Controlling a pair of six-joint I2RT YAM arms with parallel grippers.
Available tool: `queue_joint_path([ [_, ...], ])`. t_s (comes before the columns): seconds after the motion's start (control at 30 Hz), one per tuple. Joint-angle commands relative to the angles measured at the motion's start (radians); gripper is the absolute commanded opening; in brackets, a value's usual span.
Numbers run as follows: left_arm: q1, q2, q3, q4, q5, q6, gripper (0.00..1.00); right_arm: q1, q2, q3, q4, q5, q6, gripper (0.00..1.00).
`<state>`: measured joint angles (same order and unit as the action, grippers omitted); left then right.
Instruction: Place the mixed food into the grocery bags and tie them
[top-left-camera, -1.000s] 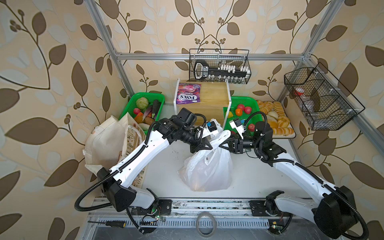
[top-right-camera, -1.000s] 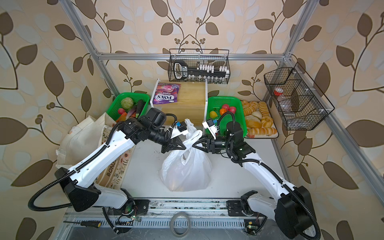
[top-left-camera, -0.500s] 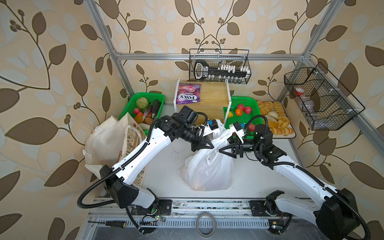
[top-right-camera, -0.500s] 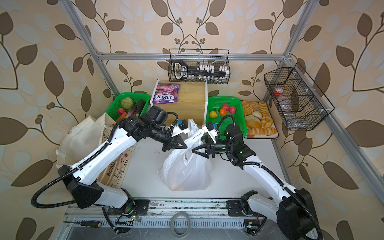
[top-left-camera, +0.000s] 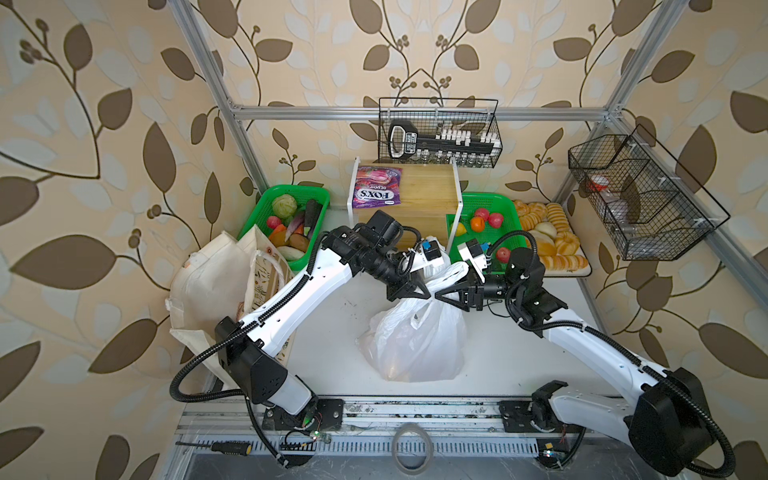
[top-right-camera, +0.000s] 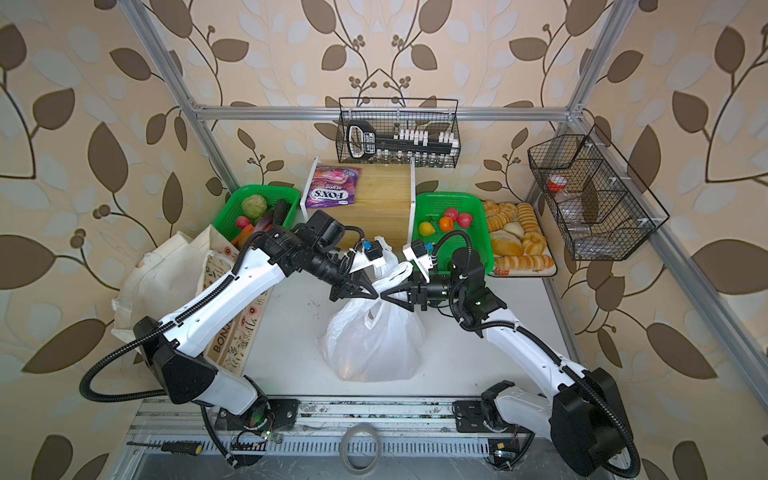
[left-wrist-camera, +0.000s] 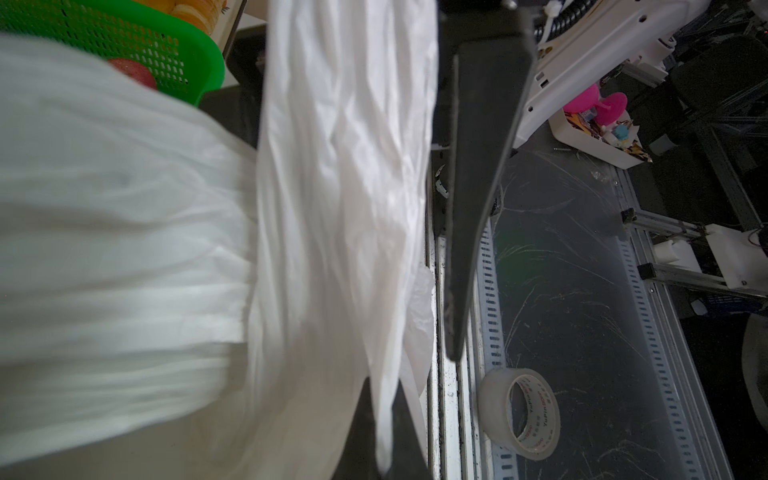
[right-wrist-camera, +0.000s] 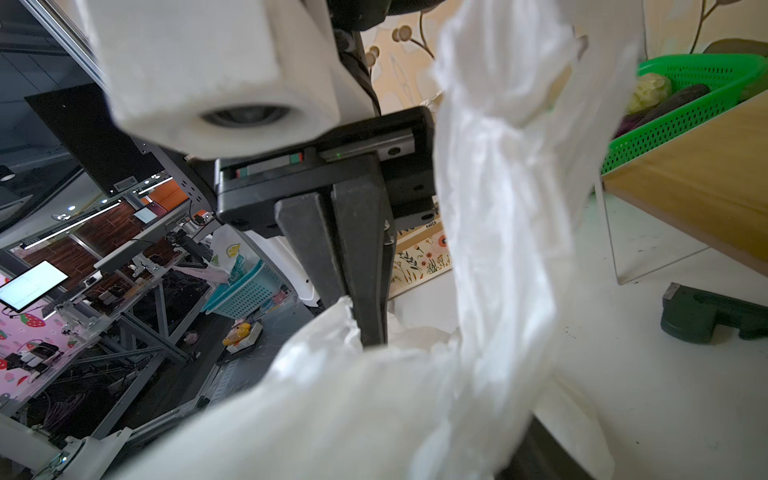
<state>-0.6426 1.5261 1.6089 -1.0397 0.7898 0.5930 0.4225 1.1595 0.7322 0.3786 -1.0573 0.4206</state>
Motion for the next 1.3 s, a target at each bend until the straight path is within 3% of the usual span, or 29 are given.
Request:
queue_joint_path([
  [0.0,-0.011,-0.003,0.038,-0.008,0.046,0.013,0.0,0.008,0.007,-0.014,0.069,0.001,0.035,0.6],
  [0.17,-0.011,0.0,0.036,0.0,0.051,0.009,0.0,0.007,0.009,-0.017,0.084,0.002,0.042,0.56],
  [0.4,-0.011,-0.002,0.03,0.017,0.055,-0.013,0.0,0.01,0.017,-0.023,0.125,0.013,0.078,0.37],
  [0.67,-0.011,-0.007,0.022,0.037,0.072,-0.028,0.0,0.027,0.02,-0.04,0.194,0.039,0.113,0.44],
  [1.03,-0.012,-0.009,0.011,0.033,0.066,-0.036,0.0,0.03,0.032,-0.043,0.271,0.045,0.184,0.35],
  [1.2,-0.012,-0.01,0.016,0.043,0.063,-0.047,0.0,0.036,0.032,-0.049,0.282,0.058,0.2,0.2],
  [1.27,-0.012,-0.017,0.011,0.058,0.054,-0.06,0.08,0.035,0.031,-0.053,0.276,0.068,0.198,0.12],
])
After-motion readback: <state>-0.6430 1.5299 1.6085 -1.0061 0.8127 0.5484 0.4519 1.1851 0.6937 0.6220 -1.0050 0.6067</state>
